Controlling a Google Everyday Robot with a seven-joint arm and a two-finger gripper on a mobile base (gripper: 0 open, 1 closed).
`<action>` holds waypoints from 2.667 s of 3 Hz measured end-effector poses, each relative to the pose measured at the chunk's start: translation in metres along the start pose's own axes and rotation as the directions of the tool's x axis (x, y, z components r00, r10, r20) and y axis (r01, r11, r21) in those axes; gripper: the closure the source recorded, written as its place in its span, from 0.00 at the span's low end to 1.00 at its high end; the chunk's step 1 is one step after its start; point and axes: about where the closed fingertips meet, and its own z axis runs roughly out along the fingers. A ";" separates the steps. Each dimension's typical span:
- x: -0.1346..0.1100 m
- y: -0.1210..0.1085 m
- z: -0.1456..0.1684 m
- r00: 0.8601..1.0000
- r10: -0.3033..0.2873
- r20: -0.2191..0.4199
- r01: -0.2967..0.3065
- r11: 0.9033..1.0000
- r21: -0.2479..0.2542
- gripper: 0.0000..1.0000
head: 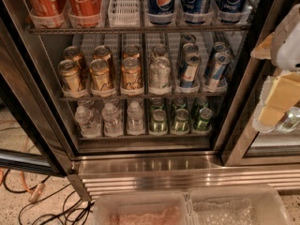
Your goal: Pick redbull can from middle shelf of fridge
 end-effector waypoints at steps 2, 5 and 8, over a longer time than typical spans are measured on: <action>-0.002 0.000 0.008 1.000 0.008 0.014 -0.008 1.000 -0.018 0.00; -0.024 0.036 0.128 0.946 0.263 0.189 -0.219 0.949 -0.225 0.00; -0.045 0.023 0.149 0.907 0.323 0.271 -0.294 0.945 -0.141 0.00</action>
Offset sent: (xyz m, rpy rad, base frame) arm 0.0050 0.0036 -0.0211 0.0433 0.0550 -0.0008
